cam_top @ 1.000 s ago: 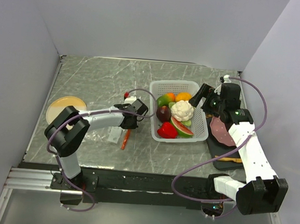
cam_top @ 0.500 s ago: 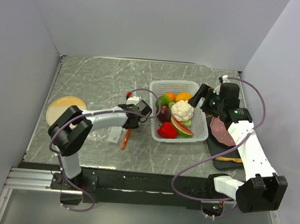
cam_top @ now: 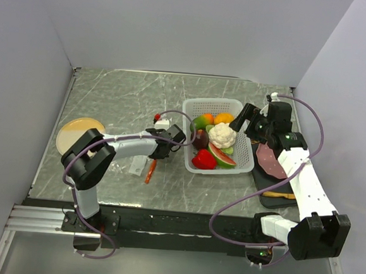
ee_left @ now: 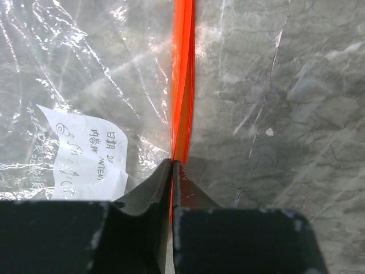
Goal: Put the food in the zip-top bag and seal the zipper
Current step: Pick up the zipper food storage bag at the center of the board.
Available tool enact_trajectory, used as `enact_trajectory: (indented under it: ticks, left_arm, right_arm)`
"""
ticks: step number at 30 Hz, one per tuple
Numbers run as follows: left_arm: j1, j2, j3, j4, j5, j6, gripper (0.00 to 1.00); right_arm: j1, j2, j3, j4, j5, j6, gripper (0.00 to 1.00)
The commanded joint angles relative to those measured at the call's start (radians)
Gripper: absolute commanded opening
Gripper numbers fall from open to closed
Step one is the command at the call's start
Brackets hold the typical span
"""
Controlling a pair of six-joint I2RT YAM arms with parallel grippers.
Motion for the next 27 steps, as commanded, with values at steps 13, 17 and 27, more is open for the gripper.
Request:
enact_trajectory:
  ticks: [13, 17, 27]
  left_arm:
    - [-0.005, -0.254, 0.036, -0.066, -0.015, -0.012, 0.01]
    - [-0.005, -0.343, 0.035, -0.083, -0.024, -0.008, 0.01]
    - [-0.005, -0.48, -0.015, -0.042, 0.008, 0.0, 0.01]
  right_arm:
    - [0.002, -0.057, -0.028, 0.077, -0.085, 0.03, 1.0]
    - [0.0, -0.063, -0.075, 0.175, -0.235, 0.117, 0.9]
    - [0.11, -0.048, -0.154, 0.453, -0.447, 0.297, 0.25]
